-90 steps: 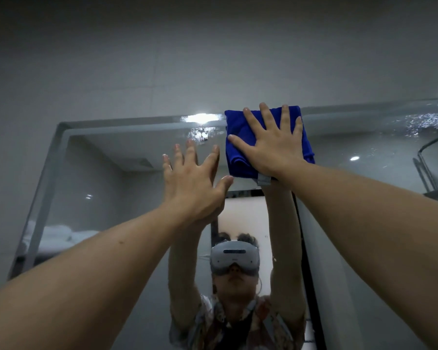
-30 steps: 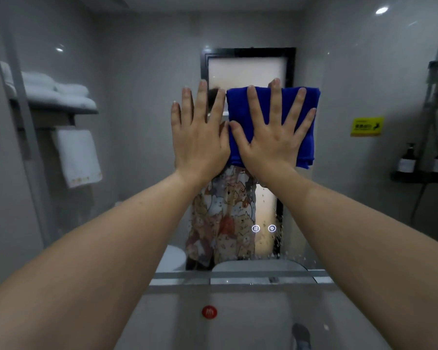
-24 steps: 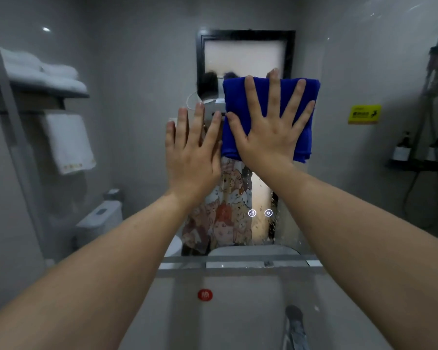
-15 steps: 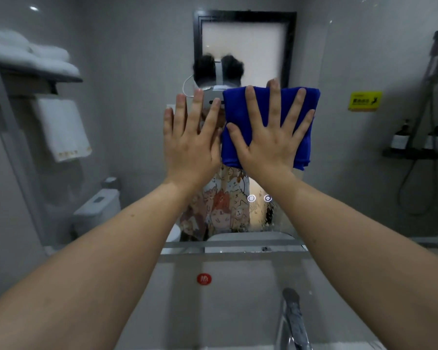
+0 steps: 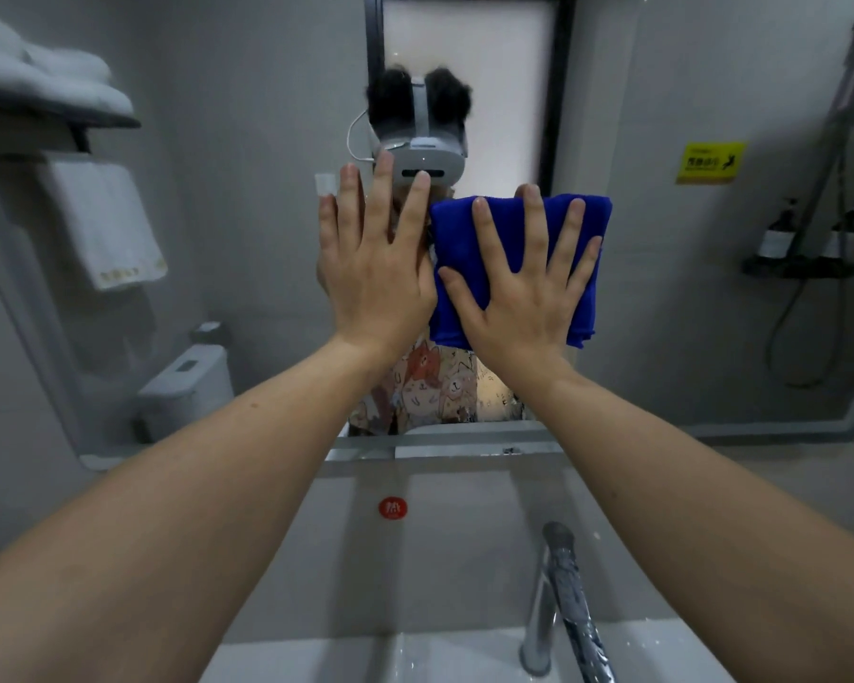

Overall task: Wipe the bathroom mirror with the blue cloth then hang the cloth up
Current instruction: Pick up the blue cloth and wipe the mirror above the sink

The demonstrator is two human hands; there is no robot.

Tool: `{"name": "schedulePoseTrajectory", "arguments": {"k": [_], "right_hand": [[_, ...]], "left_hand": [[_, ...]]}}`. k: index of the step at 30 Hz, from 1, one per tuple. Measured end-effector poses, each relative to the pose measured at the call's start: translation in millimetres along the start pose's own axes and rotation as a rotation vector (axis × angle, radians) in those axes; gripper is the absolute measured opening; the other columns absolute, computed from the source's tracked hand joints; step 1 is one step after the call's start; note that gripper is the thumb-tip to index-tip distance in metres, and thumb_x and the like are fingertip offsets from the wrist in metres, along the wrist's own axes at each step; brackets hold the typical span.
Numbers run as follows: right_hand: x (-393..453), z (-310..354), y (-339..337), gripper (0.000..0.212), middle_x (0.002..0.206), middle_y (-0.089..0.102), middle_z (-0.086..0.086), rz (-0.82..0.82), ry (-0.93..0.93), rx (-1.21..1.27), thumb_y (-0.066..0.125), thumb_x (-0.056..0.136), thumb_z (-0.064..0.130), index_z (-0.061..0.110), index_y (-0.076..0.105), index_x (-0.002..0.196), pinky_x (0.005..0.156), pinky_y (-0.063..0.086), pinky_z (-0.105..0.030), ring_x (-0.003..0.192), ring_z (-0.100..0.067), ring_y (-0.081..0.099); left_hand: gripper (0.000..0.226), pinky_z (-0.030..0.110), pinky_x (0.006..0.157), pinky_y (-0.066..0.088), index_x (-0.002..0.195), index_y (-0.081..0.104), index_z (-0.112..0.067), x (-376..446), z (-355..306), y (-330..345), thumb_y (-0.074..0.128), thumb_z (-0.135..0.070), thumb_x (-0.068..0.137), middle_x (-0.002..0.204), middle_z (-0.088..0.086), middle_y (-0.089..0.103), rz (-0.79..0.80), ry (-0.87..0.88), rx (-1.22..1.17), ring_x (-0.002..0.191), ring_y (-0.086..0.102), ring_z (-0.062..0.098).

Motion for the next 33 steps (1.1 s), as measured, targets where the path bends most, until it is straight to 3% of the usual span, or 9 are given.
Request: {"name": "schedulePoseTrajectory", "arguments": {"k": [9, 16, 25, 29, 33], "right_hand": [[-44, -11, 5, 0.069, 0.164, 0.035, -0.015, 0.013, 0.011, -0.01, 0.047, 0.099, 0.069, 0.031, 0.044, 0.156, 0.118, 0.018, -0.073, 0.151, -0.052, 0.023], [-69, -13, 8, 0.069, 0.165, 0.034, -0.016, 0.053, 0.032, 0.008, 0.046, 0.1, 0.069, 0.031, 0.042, 0.157, 0.119, 0.017, -0.072, 0.152, -0.05, 0.022], [-112, -18, 19, 0.068, 0.166, 0.03, -0.017, 0.108, 0.001, 0.016, 0.047, 0.102, 0.065, 0.028, 0.04, 0.158, 0.117, 0.018, -0.074, 0.152, -0.052, 0.02], [-128, -20, 24, 0.071, 0.168, 0.024, -0.016, 0.153, -0.01, 0.013, 0.044, 0.101, 0.068, 0.031, 0.035, 0.16, 0.118, 0.014, -0.074, 0.153, -0.052, 0.015], [-143, -23, 30, 0.07, 0.167, 0.025, -0.016, 0.164, -0.04, 0.019, 0.045, 0.101, 0.067, 0.031, 0.032, 0.16, 0.117, 0.015, -0.075, 0.152, -0.052, 0.014]], "left_hand": [[0.053, 0.061, 0.121, 0.02, 0.153, 0.045, -0.022, -54, -2, 10, 0.05, -0.028, 0.101, 0.164, 0.013, 0.031, 0.059, 0.05, 0.017, 0.153, 0.023, 0.04], [0.061, 0.059, 0.123, 0.018, 0.155, 0.042, -0.021, -90, -7, 12, 0.014, -0.045, 0.106, 0.166, 0.013, 0.027, 0.15, 0.059, 0.023, 0.153, 0.021, 0.041], [0.056, 0.056, 0.125, 0.01, 0.159, 0.033, -0.021, -133, -10, 22, 0.019, -0.038, 0.107, 0.168, 0.012, 0.02, 0.246, 0.034, 0.058, 0.155, 0.013, 0.039], [0.062, 0.059, 0.124, 0.014, 0.159, 0.032, -0.023, -150, -10, 28, 0.041, -0.034, 0.099, 0.168, 0.012, 0.02, 0.274, 0.009, 0.058, 0.155, 0.015, 0.04], [0.063, 0.058, 0.124, 0.015, 0.159, 0.032, -0.022, -164, -13, 33, 0.043, -0.033, 0.098, 0.168, 0.012, 0.02, 0.292, -0.021, 0.074, 0.155, 0.015, 0.039]]}}
Point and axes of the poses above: each hand's wrist, its own x-axis towards the middle knuckle, its own y-axis out of the palm, z = x × y, the point moved 7 cm from there along x, towards the middle knuckle
